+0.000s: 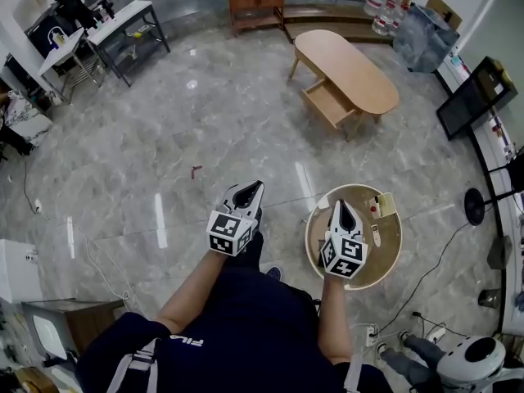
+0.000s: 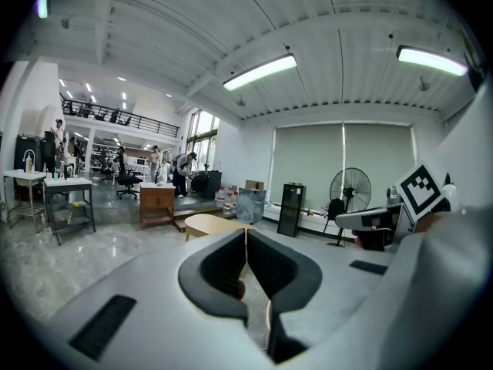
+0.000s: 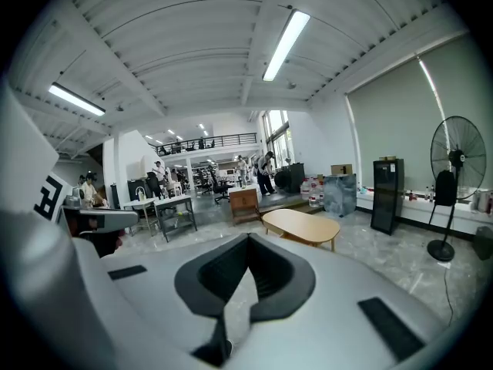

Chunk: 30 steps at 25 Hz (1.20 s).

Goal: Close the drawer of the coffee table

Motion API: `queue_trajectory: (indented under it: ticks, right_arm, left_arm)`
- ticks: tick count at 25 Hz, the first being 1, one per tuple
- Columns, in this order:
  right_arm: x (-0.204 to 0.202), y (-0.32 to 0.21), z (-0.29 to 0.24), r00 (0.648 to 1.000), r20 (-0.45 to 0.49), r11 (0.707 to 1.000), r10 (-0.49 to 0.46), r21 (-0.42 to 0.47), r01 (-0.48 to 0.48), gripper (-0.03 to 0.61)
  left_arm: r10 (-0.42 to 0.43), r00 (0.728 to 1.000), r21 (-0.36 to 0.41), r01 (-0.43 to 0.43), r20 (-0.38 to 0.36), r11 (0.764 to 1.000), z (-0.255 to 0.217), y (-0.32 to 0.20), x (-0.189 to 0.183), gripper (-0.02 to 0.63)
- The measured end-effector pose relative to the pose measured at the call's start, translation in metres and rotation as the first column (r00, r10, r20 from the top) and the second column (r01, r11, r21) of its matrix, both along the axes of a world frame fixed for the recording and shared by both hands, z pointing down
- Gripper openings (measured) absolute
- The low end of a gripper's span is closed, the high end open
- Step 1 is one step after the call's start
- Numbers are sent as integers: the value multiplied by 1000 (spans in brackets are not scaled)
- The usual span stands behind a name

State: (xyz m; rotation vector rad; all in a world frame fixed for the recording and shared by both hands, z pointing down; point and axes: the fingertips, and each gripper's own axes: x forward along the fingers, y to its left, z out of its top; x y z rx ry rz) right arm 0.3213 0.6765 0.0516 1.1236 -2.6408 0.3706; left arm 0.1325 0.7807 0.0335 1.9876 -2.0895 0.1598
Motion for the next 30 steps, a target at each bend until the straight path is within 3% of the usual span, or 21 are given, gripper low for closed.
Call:
queue_trajectory:
  ticks: [10, 30]
  right_arm:
    - [-40, -68, 13, 1000, -6, 1000, 15, -15, -15, 28]
    - [-197, -219, 13, 998, -33, 996, 62, -63, -64, 28]
  left_arm:
    - [39, 999, 7, -39, -9, 999, 11, -77, -36, 31]
    - [86, 996, -34, -87, -37, 996, 14, -237, -202, 31]
